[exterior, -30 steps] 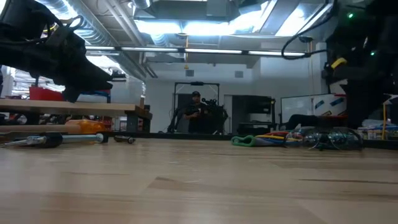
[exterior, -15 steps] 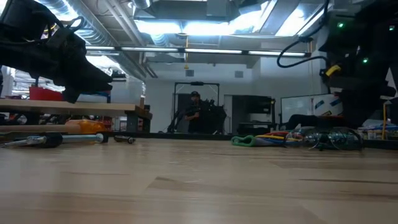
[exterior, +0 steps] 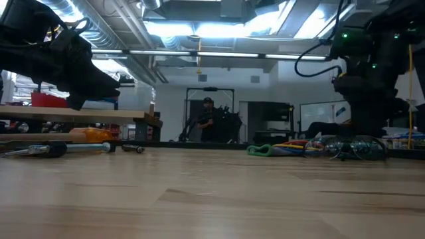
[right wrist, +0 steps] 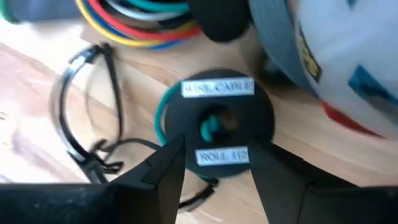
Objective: Coil cords
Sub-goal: Uncoil the green wire from the spool
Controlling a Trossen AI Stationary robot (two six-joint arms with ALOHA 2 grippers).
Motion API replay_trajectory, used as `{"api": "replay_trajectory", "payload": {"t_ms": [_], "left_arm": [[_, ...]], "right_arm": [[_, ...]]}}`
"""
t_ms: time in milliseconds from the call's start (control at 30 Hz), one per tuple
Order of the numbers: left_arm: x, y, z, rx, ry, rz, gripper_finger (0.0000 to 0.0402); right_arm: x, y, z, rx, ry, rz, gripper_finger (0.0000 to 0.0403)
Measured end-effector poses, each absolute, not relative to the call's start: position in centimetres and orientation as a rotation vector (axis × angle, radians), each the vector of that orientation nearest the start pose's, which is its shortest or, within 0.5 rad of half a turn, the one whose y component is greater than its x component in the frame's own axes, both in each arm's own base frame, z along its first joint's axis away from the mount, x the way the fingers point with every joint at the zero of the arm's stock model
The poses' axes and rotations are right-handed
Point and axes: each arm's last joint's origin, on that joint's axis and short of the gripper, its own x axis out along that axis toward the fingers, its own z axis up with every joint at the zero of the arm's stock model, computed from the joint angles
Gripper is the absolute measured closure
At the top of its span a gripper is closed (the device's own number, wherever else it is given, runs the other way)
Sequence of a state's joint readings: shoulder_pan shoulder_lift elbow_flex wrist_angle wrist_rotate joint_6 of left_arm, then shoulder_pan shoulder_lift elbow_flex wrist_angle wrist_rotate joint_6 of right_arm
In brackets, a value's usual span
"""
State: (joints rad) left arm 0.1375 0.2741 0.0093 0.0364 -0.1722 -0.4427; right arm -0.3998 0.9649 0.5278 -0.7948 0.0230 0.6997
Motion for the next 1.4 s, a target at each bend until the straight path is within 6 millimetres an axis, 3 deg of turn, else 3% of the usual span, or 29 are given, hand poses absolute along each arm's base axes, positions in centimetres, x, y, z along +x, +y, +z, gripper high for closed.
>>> {"api": "replay_trajectory", "payload": {"t_ms": [400, 600, 800, 900, 1067, 1400], "left_arm": [[11.0, 2.0, 14.7, -0.474, 0.150, 0.358, 0.0281], [11.0, 2.0, 14.7, -0.487, 0.148, 0.359, 0.0281], [11.0, 2.0, 14.7, -0.488, 0.148, 0.359, 0.0281], [11.0, 2.0, 14.7, -0.488, 0.148, 0.359, 0.0281], [11.0, 2.0, 14.7, -0.488, 0.148, 0.359, 0.0281], [11.0, 2.0, 14.7, -0.469, 0.153, 0.357, 0.0281]], "right_arm": [[12.3, -6.9, 17.7, 0.842, 1.125, -0.865, 0.0226], [12.5, -7.1, 17.8, 0.904, 1.111, -0.749, 0.0226], [12.4, -7.1, 17.7, 0.883, 1.112, -0.776, 0.0226], [12.1, -7.0, 16.7, 0.885, 1.125, -0.779, 0.0226], [12.1, -6.9, 15.2, 0.872, 1.070, -0.766, 0.0226], [13.2, -7.1, 15.3, 0.926, 0.940, -0.617, 0.0226]]}}
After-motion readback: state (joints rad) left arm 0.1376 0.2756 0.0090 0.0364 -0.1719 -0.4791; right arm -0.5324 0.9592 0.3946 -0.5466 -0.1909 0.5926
